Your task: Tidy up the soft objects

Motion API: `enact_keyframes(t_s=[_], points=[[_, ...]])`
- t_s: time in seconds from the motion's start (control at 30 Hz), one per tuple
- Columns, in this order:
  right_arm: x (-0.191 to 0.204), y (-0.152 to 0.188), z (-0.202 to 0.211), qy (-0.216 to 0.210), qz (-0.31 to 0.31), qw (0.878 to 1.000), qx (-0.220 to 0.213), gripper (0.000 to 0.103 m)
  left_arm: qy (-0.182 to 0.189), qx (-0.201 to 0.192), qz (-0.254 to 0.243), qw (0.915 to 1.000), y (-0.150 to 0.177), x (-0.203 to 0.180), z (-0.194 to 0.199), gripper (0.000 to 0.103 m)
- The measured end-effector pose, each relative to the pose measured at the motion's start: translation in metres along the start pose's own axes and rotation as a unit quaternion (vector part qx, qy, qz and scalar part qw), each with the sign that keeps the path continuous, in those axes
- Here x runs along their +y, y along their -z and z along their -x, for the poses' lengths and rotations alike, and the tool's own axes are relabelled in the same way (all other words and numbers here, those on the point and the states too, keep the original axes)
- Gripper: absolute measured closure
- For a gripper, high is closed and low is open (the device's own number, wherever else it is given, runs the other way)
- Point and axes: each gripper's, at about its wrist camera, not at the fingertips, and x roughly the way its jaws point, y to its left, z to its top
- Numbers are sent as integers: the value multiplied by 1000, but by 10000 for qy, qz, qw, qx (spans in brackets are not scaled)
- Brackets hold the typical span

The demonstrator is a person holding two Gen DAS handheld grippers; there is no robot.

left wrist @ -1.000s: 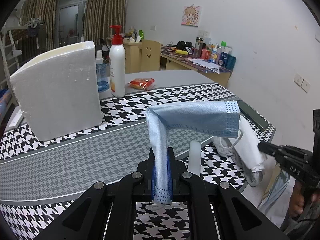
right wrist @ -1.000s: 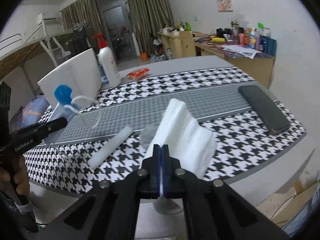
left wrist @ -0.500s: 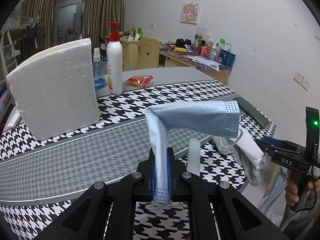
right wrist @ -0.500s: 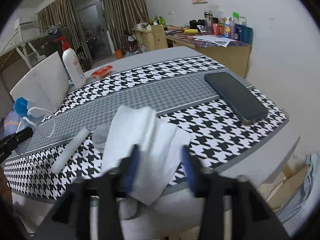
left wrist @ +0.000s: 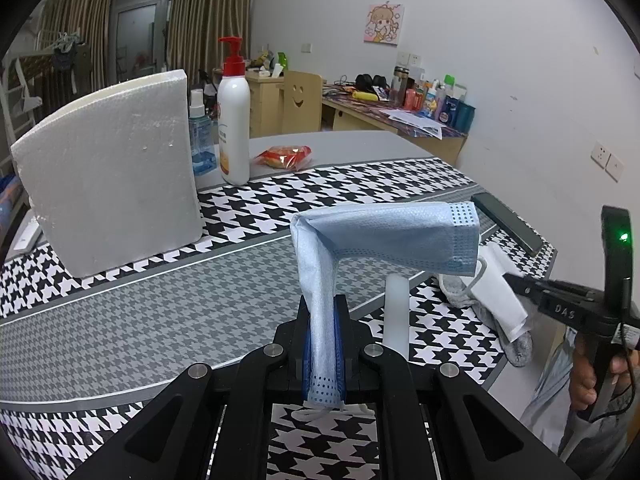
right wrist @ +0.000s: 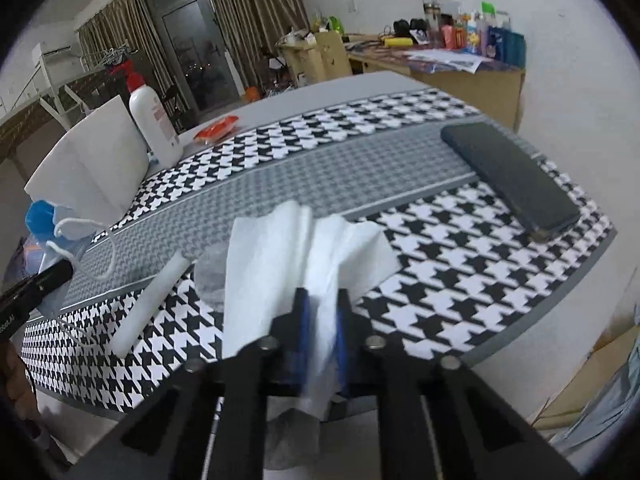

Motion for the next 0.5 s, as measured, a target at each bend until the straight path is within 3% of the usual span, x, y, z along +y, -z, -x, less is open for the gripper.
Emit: enact_keyframes(t_s=[0.23, 0.4, 0.5], points=[[13, -6, 12, -106, 204, 9995, -198, 100, -22, -61, 24, 10000, 2, 2, 8, 93], [29, -3, 5, -292, 472, 9985, 1, 99, -64, -94, 69, 9999, 4, 5, 14, 93], [37, -1, -1, -230, 622, 9978, 84, 89, -84, -103, 98, 9999, 4, 6, 16, 93]])
